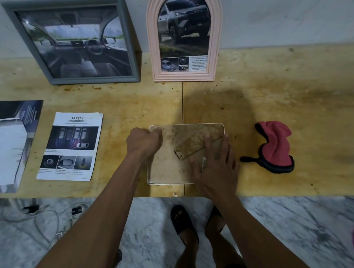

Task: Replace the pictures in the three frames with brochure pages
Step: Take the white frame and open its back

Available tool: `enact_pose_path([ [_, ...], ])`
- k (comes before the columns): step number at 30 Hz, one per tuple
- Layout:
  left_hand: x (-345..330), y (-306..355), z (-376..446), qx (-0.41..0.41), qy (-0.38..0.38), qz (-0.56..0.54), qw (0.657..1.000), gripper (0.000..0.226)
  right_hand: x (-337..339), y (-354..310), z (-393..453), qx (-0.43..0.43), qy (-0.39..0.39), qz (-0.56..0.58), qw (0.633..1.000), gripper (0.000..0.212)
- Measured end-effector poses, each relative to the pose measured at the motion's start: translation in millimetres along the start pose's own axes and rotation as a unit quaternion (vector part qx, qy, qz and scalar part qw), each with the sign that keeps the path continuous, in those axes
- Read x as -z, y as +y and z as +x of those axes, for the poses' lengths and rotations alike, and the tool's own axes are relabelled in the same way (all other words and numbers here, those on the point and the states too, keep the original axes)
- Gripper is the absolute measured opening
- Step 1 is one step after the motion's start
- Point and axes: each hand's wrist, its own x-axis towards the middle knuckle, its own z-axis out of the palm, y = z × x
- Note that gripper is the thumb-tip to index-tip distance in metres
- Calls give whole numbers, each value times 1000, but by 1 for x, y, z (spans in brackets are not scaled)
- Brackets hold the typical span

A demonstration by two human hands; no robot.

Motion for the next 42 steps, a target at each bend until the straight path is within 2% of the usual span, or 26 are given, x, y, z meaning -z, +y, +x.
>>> enact_pose_path([
  [3, 5, -14, -16, 21, -23, -10, 999, 44, 1, 0, 0, -2, -1, -1, 1000, 76],
  [8, 6, -41, -33, 3, -21, -36, 999, 50, 3, -2, -1, -3, -9, 4, 1000, 77],
  [13, 10, -35, -34, -16, -32, 34, 999, 47, 5, -3, -1, -3, -16, 3, 1000, 76],
  [18, 12, -27, -34, 8, -47, 81, 996, 45, 6, -4, 0, -5, -26, 8, 1000, 76],
  [22, 12, -26, -39, 1, -26, 115, 993, 49, 6, -4, 0, -4, -25, -4, 1000, 77],
  [27, 10, -23, -47, 26, -23, 91, 995, 60, 5, -4, 0, -2, -29, -6, 1000, 79],
  [32, 7, -17, -52, 62, -10, 95, 993, 57, 7, -3, 1, 4, -40, -7, 999, 86],
  [38, 17, -21, -38, 47, -38, 82, 995, 67, 11, -2, 2, 12, -58, 18, 998, 97],
  [42, 16, -27, -33, 27, -46, 70, 996, 64, 10, -1, 1, 16, -48, 22, 998, 99],
])
